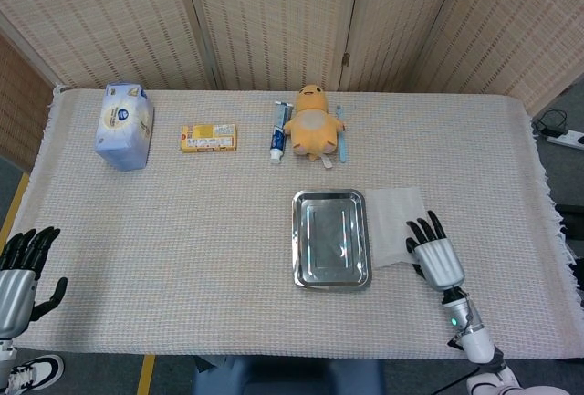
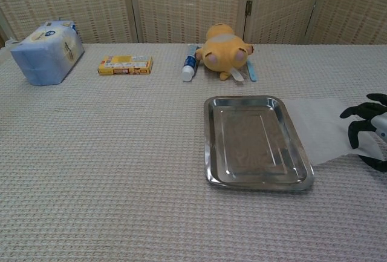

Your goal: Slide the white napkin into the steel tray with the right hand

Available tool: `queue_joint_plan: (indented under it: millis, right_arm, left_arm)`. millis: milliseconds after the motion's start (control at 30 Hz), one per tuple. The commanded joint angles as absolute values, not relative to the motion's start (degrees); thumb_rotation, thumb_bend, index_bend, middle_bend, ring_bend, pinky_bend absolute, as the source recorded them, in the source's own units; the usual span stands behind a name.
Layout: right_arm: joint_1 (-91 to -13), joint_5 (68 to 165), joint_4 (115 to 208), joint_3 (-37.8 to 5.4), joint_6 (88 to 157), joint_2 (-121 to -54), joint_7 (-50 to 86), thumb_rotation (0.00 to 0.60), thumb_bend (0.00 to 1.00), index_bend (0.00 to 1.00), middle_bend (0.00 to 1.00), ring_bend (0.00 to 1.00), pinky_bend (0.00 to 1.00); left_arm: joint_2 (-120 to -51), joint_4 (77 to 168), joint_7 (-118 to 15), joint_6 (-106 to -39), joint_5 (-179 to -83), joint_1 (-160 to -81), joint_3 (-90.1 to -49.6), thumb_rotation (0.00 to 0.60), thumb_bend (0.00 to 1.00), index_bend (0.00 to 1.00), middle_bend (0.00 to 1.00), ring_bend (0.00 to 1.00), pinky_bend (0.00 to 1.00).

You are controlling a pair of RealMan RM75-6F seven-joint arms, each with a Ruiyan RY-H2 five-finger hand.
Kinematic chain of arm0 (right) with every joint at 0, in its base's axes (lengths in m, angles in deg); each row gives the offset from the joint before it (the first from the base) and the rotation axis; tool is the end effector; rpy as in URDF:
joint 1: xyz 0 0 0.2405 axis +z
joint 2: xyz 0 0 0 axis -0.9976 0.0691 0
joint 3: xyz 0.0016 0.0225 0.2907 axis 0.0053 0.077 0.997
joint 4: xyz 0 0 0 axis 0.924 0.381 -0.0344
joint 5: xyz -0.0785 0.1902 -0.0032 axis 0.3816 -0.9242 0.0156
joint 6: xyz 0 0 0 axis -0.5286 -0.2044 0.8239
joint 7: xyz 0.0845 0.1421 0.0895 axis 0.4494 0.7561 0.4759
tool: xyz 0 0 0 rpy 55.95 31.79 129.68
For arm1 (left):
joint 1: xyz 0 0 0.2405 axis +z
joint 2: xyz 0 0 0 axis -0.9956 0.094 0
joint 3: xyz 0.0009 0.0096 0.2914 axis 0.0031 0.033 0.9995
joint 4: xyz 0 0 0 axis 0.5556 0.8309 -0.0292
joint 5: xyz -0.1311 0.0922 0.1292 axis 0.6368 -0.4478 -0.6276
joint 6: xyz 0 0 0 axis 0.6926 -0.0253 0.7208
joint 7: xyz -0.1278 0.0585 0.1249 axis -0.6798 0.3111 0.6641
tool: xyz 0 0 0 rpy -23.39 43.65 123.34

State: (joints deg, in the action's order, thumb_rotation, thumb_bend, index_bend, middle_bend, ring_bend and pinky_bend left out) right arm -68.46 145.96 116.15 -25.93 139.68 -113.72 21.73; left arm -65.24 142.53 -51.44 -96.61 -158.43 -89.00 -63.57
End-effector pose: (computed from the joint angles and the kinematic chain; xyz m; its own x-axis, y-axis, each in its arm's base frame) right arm -0.3494 -0.3065 -0.0357 0.6046 0.0294 0.7960 -0.7635 -0.2632 0.5897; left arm -0.3337 0.2211 0.1860 0.4193 -0.0331 0.9073 0.9063 -0.0444 -0.4204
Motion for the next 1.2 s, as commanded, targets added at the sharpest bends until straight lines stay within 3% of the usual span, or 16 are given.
queue_joint_plan:
  millis: [33, 367, 567, 933, 1200]
  right_arm:
    - [-68.36, 145.98, 115.61, -25.85, 140.54, -113.97, 22.35, 0.6, 0.58, 0.63, 0.27, 0.18, 0.0]
    - [-68.19, 146.57, 113.65, -24.88, 147.87, -114.77, 22.92, 0.6, 0.58, 0.64, 0.27, 0.19, 0.0]
    - [-67.12, 145.12, 114.38, -21.81, 152.85, -115.16, 23.87, 0.6, 0.58, 0.65, 0.28, 0.2, 0.0]
    - [-61.95, 143.96, 123.63, -15.91, 159.53, -113.16, 21.61, 0.6, 0.58, 0.66, 0.29, 0.21, 0.0]
    - [-56.8, 144.01, 129.95, -12.53, 159.42, -112.75, 18.49, 0.6, 0.58, 0.66, 0.29, 0.21, 0.0]
  left_arm:
    - [-65.23, 142.66, -51.17, -96.61, -158.22, -88.92, -63.63, 0.6, 0.49, 0.06, 0.11, 0.0, 0.04]
    - [-65.33, 142.5, -51.45, -96.97, -158.73, -88.9, -63.66, 0.6, 0.49, 0.04, 0.1, 0.0, 0.03]
    - [-65.22, 142.57, -51.71, -97.08, -158.95, -88.84, -63.58, 0.6, 0.49, 0.04, 0.1, 0.0, 0.03]
    - [-65.21, 142.68, -51.47, -96.79, -159.03, -88.89, -63.45, 0.6, 0.49, 0.04, 0.1, 0.0, 0.04]
    - [-64.89, 142.85, -52.26, -96.97, -159.06, -88.77, -63.46, 0.6, 0.49, 0.04, 0.1, 0.0, 0.03]
